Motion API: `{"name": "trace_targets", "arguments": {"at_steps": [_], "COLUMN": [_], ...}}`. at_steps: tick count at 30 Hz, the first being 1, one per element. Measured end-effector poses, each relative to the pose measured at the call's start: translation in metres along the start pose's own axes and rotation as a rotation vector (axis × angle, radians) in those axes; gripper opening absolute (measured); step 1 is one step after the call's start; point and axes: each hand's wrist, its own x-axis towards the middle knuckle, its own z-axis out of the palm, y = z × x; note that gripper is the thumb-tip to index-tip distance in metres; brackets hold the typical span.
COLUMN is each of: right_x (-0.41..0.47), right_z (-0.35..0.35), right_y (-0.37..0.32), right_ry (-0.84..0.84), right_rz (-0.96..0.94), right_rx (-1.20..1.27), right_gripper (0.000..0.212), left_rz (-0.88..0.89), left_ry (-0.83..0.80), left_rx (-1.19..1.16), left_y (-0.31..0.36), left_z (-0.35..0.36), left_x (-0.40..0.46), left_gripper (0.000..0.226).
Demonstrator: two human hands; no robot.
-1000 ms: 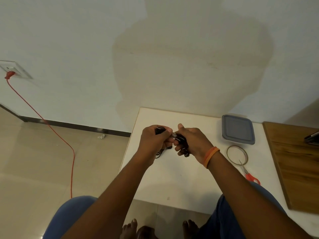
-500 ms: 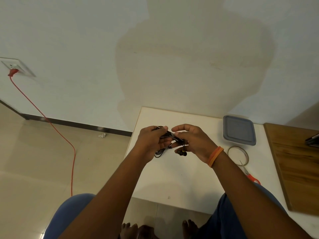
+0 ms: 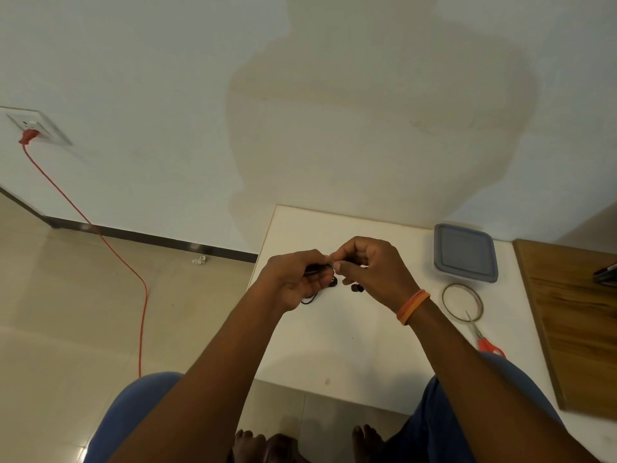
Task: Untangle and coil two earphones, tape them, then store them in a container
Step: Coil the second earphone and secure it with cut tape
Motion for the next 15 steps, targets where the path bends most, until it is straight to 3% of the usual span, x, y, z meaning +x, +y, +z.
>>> {"name": "trace_targets", "arguments": {"at_steps": [5,15], "right_x": [-0.0035,-0.0054], "right_z": [0.0031,0.0018], "right_y": [-0.0006,-0.0041], "right_ry": [0.126,0.001], "right_rz": [-0.45,-0.482], "right_rx": [-0.396,-0.473], "right_gripper": [0.012,0.031], "left_rz": [-0.039,-0.073], "left_ry": [-0.005,-0.01], "left_rx": [-0.089,-0.138], "left_y": [0.0003,-0.0001], "left_z": [0.0031,0.0026], "left_x": [-0.0015,-0.0026], "left_gripper": [0.003,0.011]}}
